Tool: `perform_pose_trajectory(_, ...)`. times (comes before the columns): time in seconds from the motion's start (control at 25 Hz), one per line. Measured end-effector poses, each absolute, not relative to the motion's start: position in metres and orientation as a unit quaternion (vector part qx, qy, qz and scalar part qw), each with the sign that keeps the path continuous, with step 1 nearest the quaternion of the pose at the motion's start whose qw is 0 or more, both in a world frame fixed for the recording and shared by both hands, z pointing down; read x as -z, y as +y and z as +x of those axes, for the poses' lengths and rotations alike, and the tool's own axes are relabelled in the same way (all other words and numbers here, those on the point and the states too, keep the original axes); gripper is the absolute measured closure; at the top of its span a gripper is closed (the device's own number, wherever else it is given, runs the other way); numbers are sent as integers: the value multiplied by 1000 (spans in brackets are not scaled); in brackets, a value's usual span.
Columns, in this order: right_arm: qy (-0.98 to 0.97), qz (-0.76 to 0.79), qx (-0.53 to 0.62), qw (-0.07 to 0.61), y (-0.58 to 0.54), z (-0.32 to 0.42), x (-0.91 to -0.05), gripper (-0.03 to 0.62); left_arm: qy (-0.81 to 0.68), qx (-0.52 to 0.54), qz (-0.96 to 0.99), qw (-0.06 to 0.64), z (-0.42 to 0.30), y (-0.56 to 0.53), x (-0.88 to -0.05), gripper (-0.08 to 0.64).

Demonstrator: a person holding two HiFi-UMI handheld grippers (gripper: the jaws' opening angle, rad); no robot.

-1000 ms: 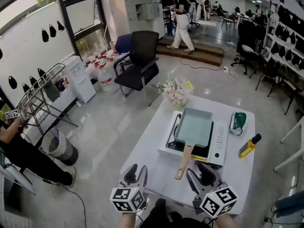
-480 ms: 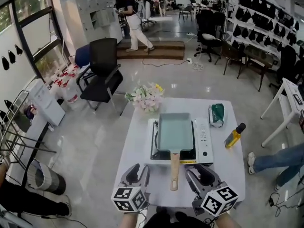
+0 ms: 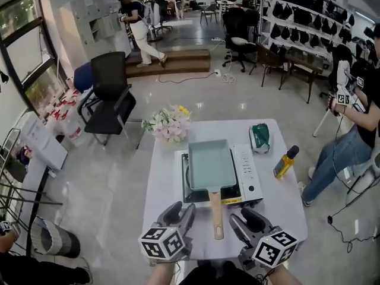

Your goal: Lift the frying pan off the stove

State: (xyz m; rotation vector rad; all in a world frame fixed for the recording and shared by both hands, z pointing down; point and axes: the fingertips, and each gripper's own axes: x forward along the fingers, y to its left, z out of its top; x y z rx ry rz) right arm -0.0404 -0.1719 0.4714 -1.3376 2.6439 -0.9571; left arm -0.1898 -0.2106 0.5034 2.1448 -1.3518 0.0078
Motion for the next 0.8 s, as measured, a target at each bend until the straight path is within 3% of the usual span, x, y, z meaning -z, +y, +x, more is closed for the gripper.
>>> perform_pose_trajectory(0.8, 830, -440, 342, 34, -176, -48, -474, 400, -368, 58, 800, 471, -134, -230, -504, 362)
